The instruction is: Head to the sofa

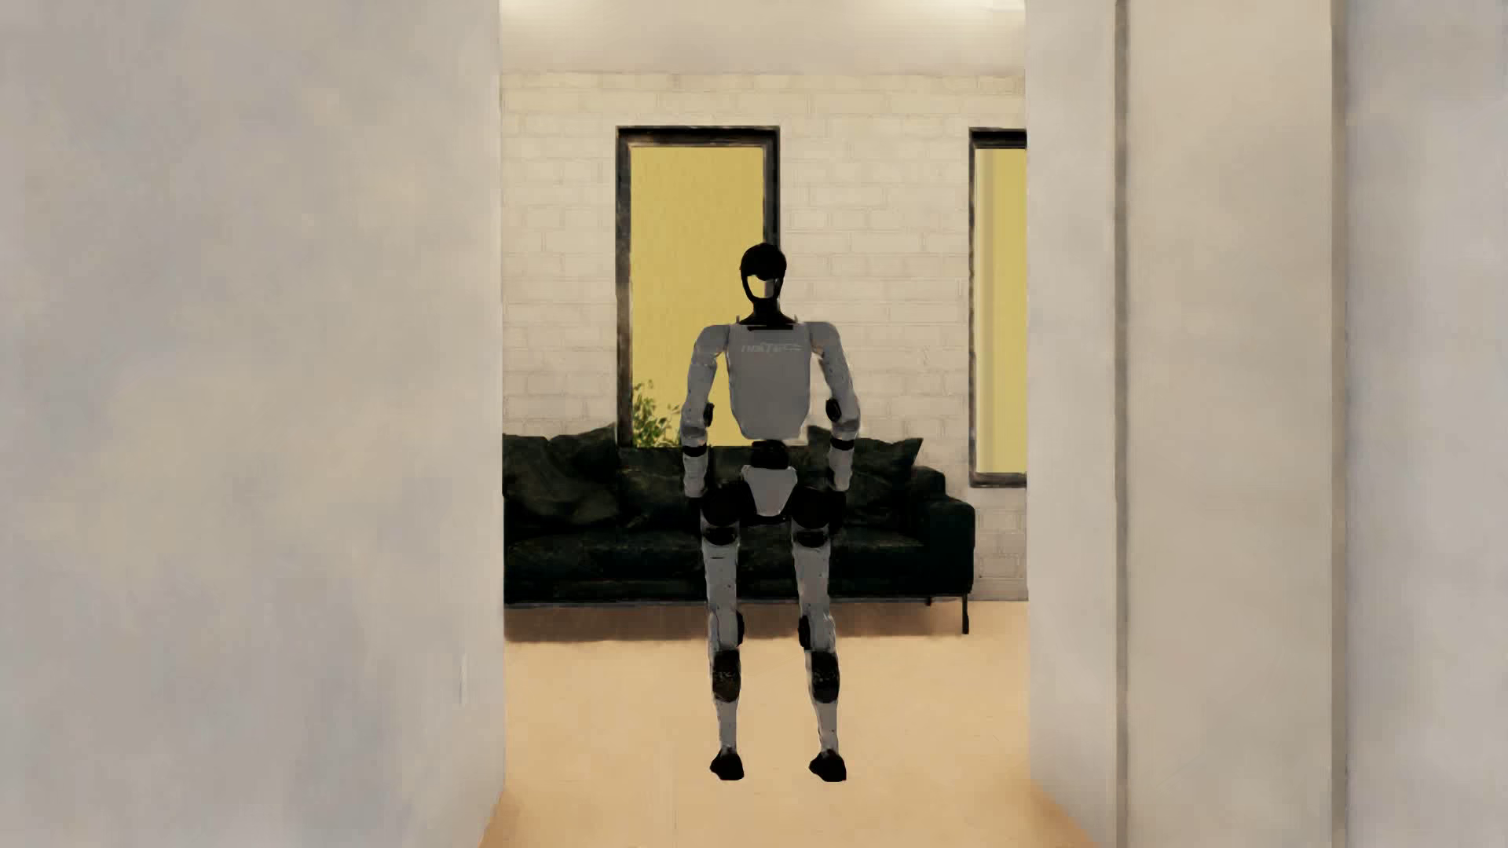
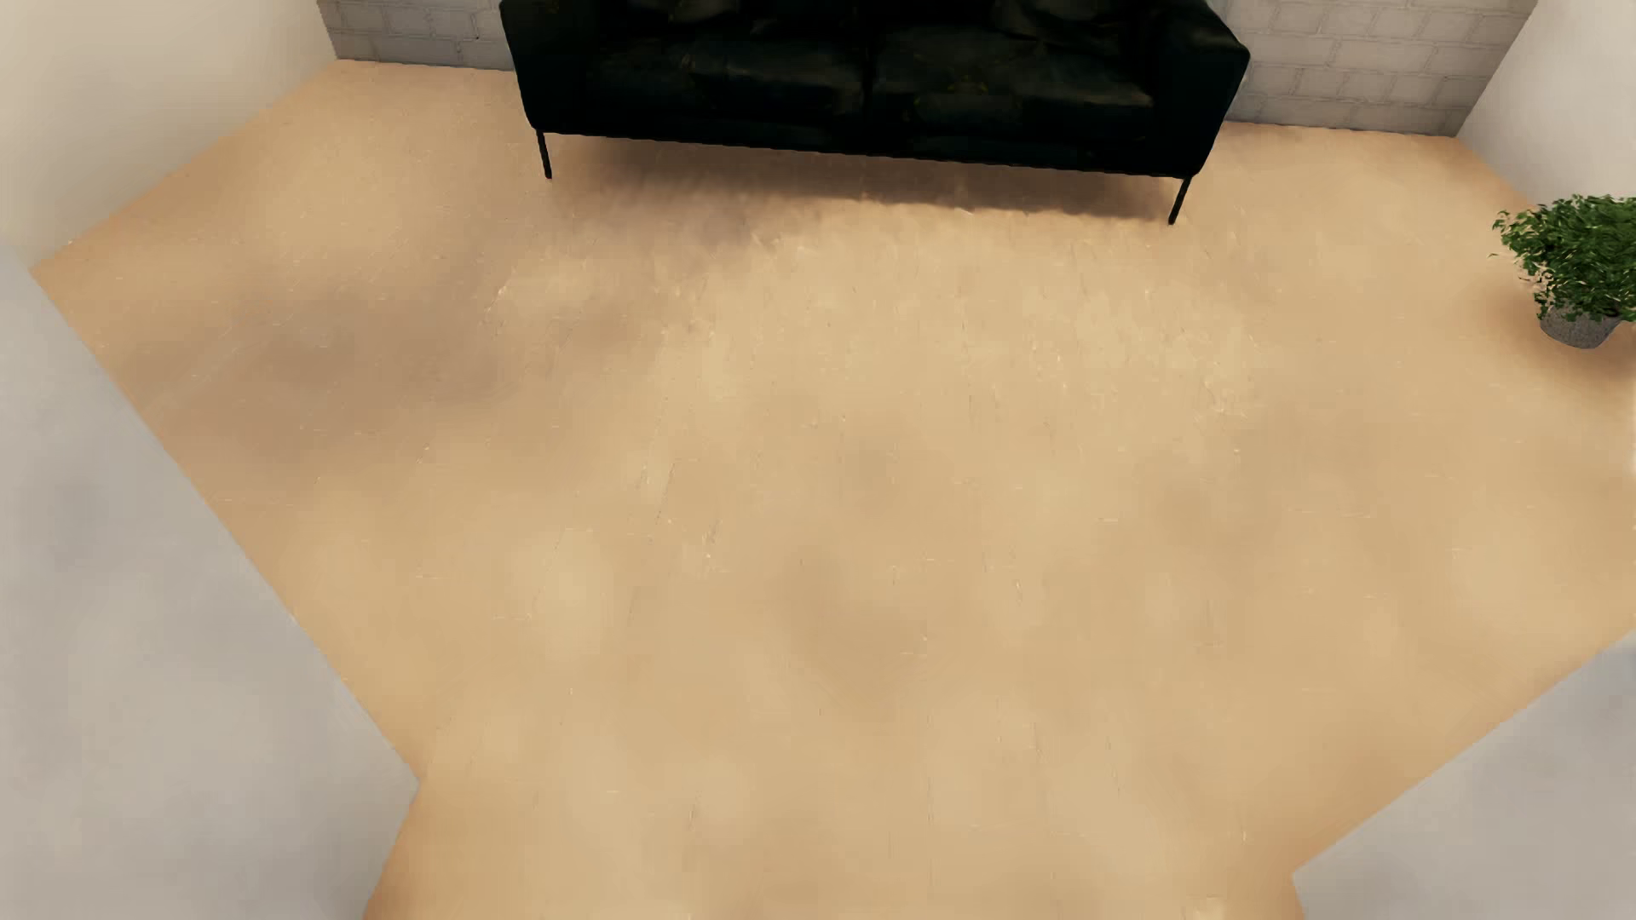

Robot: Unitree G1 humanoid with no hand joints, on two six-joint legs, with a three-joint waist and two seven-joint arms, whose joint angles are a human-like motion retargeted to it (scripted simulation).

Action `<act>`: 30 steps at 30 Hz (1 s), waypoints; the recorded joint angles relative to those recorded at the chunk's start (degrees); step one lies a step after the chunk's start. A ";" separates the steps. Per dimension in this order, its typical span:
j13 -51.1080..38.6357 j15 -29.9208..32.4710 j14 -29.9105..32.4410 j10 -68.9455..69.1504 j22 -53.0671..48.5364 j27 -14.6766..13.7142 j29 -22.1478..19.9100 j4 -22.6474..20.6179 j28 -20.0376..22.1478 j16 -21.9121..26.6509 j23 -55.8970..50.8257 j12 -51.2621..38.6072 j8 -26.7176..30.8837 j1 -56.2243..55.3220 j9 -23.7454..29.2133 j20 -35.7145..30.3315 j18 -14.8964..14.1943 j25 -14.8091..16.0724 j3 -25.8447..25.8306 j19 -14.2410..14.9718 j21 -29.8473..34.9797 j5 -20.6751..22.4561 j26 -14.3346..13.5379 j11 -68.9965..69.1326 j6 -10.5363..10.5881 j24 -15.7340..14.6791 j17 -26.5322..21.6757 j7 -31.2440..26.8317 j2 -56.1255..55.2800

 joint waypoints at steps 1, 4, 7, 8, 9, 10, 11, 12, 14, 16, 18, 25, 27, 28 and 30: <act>-0.03 -0.01 -0.02 0.03 -0.04 0.00 0.00 0.00 0.00 0.02 -0.06 -0.03 0.00 -0.04 -0.07 -0.08 0.00 0.00 -0.06 0.00 0.04 0.01 0.00 -0.02 0.03 0.00 -0.03 0.00 -0.02; -0.15 -0.04 -0.08 0.21 -0.16 0.00 0.00 0.04 0.00 0.06 -0.19 -0.14 0.00 -0.13 -0.13 -0.11 0.00 0.00 -0.15 0.00 0.09 0.02 0.00 0.01 0.07 0.00 -0.08 0.00 -0.06; -0.28 -0.09 -0.08 0.19 -0.07 0.00 0.00 0.00 0.00 0.10 -0.24 -0.33 0.00 -0.06 -0.09 -0.18 0.00 0.00 -0.03 0.00 0.15 0.00 0.00 0.05 0.05 0.00 -0.08 0.00 -0.02; -0.30 -0.10 -0.10 0.24 -0.06 0.00 0.00 0.00 0.00 0.09 -0.26 -0.35 0.00 -0.07 -0.09 -0.17 0.00 0.00 -0.08 0.00 0.10 -0.01 0.00 0.01 0.04 0.00 -0.08 0.00 0.02; -0.32 -0.13 -0.08 0.15 -0.07 0.00 0.00 -0.01 0.00 0.11 -0.25 -0.35 0.00 -0.01 -0.10 -0.20 0.00 0.00 -0.07 0.00 0.10 -0.01 0.00 -0.02 0.04 0.00 -0.09 0.00 0.08; -0.36 -0.16 -0.05 0.09 -0.07 0.00 0.00 -0.02 0.00 0.11 -0.23 -0.37 0.00 0.03 -0.09 -0.23 0.00 0.00 -0.06 0.00 0.10 -0.03 0.00 -0.03 0.04 0.00 -0.10 0.00 0.11; -0.39 -0.17 -0.04 0.08 -0.07 0.00 0.00 -0.03 0.00 0.11 -0.20 -0.38 0.00 0.02 -0.09 -0.26 0.00 0.00 -0.06 0.00 0.09 -0.03 0.00 -0.04 0.04 0.00 -0.12 0.00 0.11; -0.40 -0.17 -0.04 0.08 -0.08 0.00 0.00 -0.03 0.00 0.12 -0.21 -0.39 0.00 0.02 -0.08 -0.28 0.00 0.00 -0.06 0.00 0.11 -0.03 0.00 -0.04 0.03 0.00 -0.14 0.00 0.12; -0.41 -0.19 -0.10 0.14 -0.07 0.00 0.00 -0.06 0.00 0.15 -0.22 -0.41 0.00 -0.02 -0.07 -0.35 0.00 0.00 -0.07 0.00 0.18 -0.07 0.00 -0.05 -0.02 0.00 -0.18 0.00 0.11; -0.40 -0.30 -0.33 0.06 -0.08 0.00 0.00 -0.12 0.00 0.19 -0.24 -0.41 0.00 -0.06 -0.05 -0.40 0.00 0.00 -0.02 0.00 0.19 -0.17 0.00 0.15 -0.09 0.00 -0.22 0.00 -0.13; -0.44 -0.11 -8.08 13.53 -0.03 0.00 0.00 -0.25 0.00 0.10 -0.11 -0.46 0.00 -2.16 0.12 -0.42 0.00 0.00 -0.09 0.00 0.01 -0.13 0.00 -0.22 0.00 0.00 -0.24 0.00 -1.64; 3.34 -13.57 -7.28 15.84 0.35 0.00 0.00 -1.22 0.00 -1.41 -0.47 2.17 0.00 -6.29 0.65 0.74 0.00 0.00 0.95 0.00 -2.74 -0.37 0.00 14.76 0.71 0.00 -0.12 0.00 -1.02; 4.07 -15.27 -10.06 15.65 -0.15 0.00 0.00 -1.45 0.00 -0.89 0.71 2.61 0.00 -5.30 0.26 1.34 0.00 0.00 1.67 0.00 -3.73 -0.44 0.00 14.61 0.69 0.00 -0.11 0.00 0.00; 4.50 -16.04 -11.45 15.62 -0.07 0.00 0.00 -1.49 0.00 -0.63 0.30 2.59 0.00 -5.07 0.08 1.22 0.00 0.00 1.53 0.00 -4.17 -0.49 0.00 14.71 0.70 0.00 -0.36 0.00 0.30; 5.21 -15.05 -13.69 15.74 1.12 0.00 0.00 -2.13 0.00 -0.40 -1.83 2.25 0.00 -4.98 0.03 1.01 0.00 0.00 -0.02 0.00 -5.19 -0.97 0.00 19.01 0.26 0.00 -0.79 0.00 -2.79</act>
